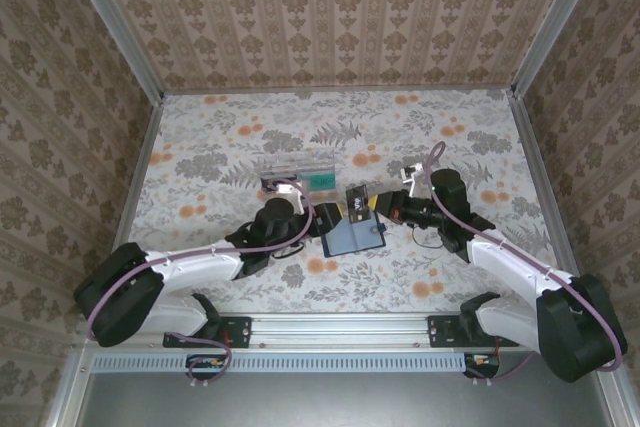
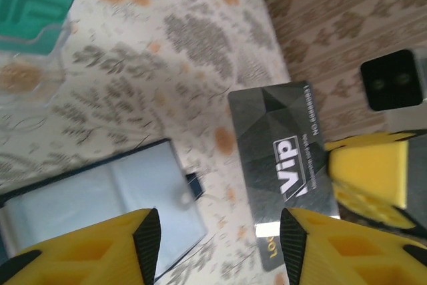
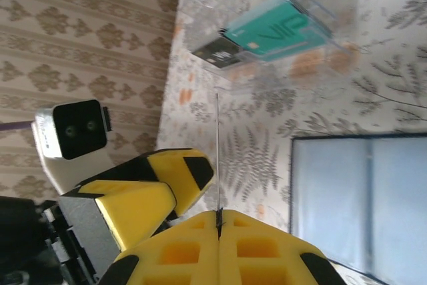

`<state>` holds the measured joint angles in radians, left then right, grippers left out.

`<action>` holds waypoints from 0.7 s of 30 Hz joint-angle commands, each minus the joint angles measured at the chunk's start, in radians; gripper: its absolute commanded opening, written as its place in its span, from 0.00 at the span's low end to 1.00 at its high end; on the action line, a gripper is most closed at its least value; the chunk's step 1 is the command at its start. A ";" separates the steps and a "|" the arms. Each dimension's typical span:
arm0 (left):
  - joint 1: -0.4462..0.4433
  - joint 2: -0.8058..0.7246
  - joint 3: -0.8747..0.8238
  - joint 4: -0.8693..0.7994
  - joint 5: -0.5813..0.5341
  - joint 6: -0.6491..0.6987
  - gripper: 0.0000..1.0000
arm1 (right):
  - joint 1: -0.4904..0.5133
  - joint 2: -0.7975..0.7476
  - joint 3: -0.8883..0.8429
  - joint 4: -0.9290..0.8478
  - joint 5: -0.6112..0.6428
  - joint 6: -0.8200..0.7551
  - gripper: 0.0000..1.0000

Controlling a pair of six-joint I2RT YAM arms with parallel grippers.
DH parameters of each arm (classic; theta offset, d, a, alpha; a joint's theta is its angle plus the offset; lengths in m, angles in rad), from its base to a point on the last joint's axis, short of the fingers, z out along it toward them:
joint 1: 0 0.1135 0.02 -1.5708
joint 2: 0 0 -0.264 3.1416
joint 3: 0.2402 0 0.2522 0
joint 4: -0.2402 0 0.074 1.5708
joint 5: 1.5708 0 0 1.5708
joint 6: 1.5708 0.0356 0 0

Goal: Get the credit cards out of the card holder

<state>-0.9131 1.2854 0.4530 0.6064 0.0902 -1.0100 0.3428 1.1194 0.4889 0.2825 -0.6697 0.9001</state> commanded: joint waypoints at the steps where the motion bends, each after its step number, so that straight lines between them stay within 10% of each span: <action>1: 0.021 -0.002 -0.025 0.176 0.057 -0.034 0.50 | -0.001 0.000 -0.006 0.117 -0.062 0.076 0.00; 21: 0.042 0.163 -0.048 0.510 0.191 -0.140 0.35 | 0.003 0.022 -0.012 0.138 -0.084 0.074 0.00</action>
<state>-0.8757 1.4284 0.4164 1.0100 0.2516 -1.1248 0.3428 1.1320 0.4885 0.3939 -0.7242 0.9733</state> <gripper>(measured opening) 0.359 0.054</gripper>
